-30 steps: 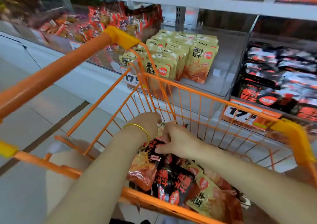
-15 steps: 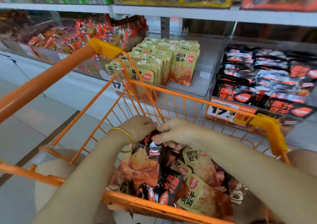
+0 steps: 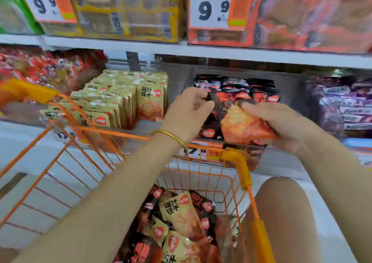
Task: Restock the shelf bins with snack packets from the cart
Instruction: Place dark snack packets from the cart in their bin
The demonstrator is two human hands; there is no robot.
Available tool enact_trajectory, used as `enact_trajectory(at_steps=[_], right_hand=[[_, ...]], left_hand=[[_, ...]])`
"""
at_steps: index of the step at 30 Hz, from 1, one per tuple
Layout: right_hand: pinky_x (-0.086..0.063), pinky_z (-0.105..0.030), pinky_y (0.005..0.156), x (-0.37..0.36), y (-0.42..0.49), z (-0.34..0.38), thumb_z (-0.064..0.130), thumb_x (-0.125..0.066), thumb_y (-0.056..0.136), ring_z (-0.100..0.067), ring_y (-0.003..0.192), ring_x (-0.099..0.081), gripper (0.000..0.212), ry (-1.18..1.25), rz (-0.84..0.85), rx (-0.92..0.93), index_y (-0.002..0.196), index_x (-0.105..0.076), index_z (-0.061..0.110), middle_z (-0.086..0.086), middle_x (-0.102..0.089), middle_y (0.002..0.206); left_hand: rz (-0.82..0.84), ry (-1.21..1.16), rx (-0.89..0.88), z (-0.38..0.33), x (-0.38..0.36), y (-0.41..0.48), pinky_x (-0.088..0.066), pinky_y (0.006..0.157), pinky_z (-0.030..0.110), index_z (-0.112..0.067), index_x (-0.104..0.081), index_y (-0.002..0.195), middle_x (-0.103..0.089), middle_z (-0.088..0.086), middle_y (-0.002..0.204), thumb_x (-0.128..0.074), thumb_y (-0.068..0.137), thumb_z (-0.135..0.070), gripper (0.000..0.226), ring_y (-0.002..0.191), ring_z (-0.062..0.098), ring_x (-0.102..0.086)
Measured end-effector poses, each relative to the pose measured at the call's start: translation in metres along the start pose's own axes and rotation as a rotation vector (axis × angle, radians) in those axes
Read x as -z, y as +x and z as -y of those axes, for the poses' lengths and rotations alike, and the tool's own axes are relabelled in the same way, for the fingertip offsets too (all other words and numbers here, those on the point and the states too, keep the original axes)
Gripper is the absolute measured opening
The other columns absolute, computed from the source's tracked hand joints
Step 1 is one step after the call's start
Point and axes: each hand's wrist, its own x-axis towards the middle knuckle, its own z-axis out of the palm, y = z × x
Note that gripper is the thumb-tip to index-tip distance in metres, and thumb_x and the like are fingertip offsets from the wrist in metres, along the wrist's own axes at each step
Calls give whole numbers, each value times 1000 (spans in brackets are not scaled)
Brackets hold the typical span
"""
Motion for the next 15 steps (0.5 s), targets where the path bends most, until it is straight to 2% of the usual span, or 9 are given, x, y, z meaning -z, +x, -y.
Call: enact_trajectory(at_steps=[2, 4, 7, 8, 9, 10, 11, 13, 15], right_hand=[[-45, -17, 40, 36, 17, -2, 27, -59, 88, -8, 42, -59, 18, 123, -203, -51, 76, -65, 14, 2, -67, 55], [-46, -19, 36, 61, 34, -5, 24, -55, 93, -8, 40, -60, 10, 207, -330, -82, 88, -58, 16, 1, -65, 54], [-48, -28, 32, 80, 61, -7, 11, -44, 95, -9, 35, -57, 20, 275, -474, -79, 77, -50, 14, -6, -60, 57], [-52, -33, 37, 85, 70, -8, 9, -43, 94, -12, 38, -58, 20, 237, -551, -51, 74, -48, 13, -9, -59, 63], [-57, -38, 50, 90, 80, -11, 8, -45, 92, -17, 48, -62, 16, 137, -658, -4, 77, -51, 10, -14, -60, 73], [-57, -41, 70, 97, 90, -16, 8, -48, 91, -24, 67, -66, 10, -42, -774, 41, 85, -55, 5, -19, -61, 86], [-50, -38, 82, 101, 97, -22, 8, -50, 90, -30, 88, -65, 15, -235, -853, 52, 99, -57, -1, -23, -62, 102], [-42, -35, 86, 104, 108, -38, 9, -54, 88, -34, 110, -57, 30, -520, -847, 35, 115, -55, -4, -23, -60, 116], [-42, -34, 81, 104, 116, -57, 9, -59, 85, -32, 109, -59, 28, -674, -757, 23, 111, -58, 0, -20, -63, 107]], left_hand=[[1, 269, -120, 4, -16, 7, -37, 97, 28, -10, -57, 116, -57, 6, 113, -53, 92, -19, 25, 104, 18, -50], [20, 484, -238, 13, -25, 11, -38, 100, 42, -12, -60, 115, -56, 8, 121, -49, 91, -28, 31, 116, 27, -49], [56, 639, -275, 28, -37, 12, -37, 102, 53, -12, -61, 119, -52, 15, 132, -31, 85, -43, 55, 125, 35, -45], [70, 681, -279, 30, -40, 12, -34, 103, 55, -14, -59, 123, -49, 14, 136, -29, 86, -45, 56, 127, 34, -42], [87, 727, -267, 31, -43, 10, -29, 106, 56, -17, -56, 127, -45, 11, 140, -30, 90, -46, 53, 131, 31, -38], [105, 767, -245, 32, -46, 8, -22, 110, 55, -22, -50, 132, -39, 7, 145, -30, 94, -45, 49, 136, 27, -32], [117, 807, -228, 34, -48, 6, -14, 114, 52, -25, -44, 137, -32, 2, 150, -29, 97, -44, 47, 139, 23, -25], [122, 862, -226, 38, -50, 4, -6, 115, 48, -29, -37, 141, -26, -2, 152, -22, 97, -48, 50, 141, 20, -20], [120, 883, -243, 40, -52, 2, -12, 114, 50, -27, -42, 138, -33, 2, 150, -15, 92, -52, 60, 138, 24, -28]])
